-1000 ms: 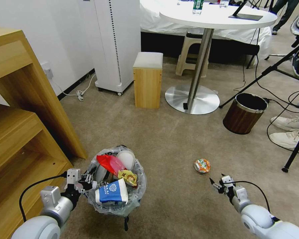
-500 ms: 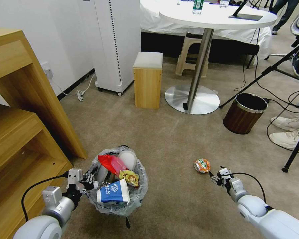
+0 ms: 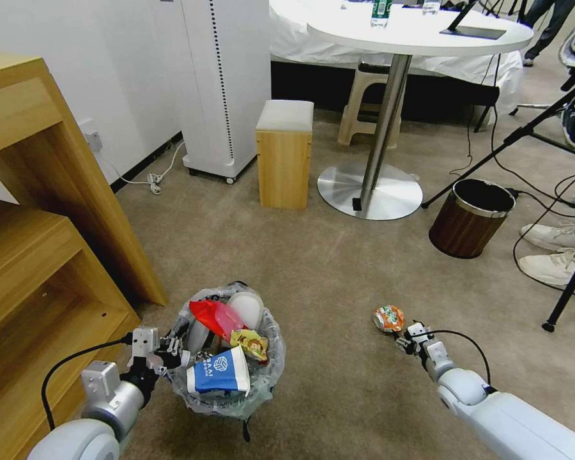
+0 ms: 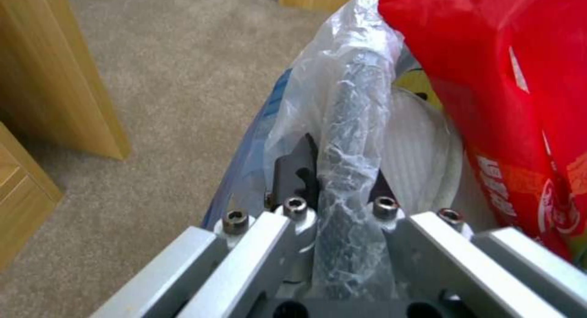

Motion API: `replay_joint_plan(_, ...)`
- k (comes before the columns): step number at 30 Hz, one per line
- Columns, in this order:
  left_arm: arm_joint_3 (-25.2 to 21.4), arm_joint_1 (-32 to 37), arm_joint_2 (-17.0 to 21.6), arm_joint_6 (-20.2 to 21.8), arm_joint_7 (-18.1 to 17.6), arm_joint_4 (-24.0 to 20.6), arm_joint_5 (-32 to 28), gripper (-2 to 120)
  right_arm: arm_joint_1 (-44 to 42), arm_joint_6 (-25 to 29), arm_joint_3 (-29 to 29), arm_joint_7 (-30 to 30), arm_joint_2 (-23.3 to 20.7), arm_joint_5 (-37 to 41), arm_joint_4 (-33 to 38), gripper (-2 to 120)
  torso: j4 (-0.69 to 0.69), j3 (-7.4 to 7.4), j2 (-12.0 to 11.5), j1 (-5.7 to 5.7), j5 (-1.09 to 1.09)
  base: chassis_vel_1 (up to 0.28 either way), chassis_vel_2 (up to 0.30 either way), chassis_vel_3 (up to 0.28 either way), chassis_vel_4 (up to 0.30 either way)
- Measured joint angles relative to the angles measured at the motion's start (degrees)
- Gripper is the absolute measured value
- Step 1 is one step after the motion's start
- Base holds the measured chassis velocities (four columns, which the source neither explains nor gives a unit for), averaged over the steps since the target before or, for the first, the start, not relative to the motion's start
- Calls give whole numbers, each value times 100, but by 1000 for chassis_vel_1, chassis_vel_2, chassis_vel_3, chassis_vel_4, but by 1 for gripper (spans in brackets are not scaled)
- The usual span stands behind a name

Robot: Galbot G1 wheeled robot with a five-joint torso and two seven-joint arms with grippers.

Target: Pick up the trash bin and place the garbage on the floor into it.

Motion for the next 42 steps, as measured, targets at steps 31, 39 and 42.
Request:
replay_joint_plan(31, -68, 37, 3, -34, -10, -93, -81, 3, 694, 285, -658, -266, 590, -37, -924, 66, 0, 0, 0, 0, 1, 0, 0, 0, 0)
replay_joint_plan(39, -120, 50, 26, -35, -25, -155, -117, 3, 656, 312, -695, -282, 626, -100, -974, 51, 1, 0, 0, 0, 1, 0, 0, 0, 0)
replay_joint_plan(42, -123, 44, 24, -42, -30, -160, -125, 3, 596, 339, -677, -282, 635, -126, -1006, 38, 0, 0, 0, 0, 1, 0, 0, 0, 0)
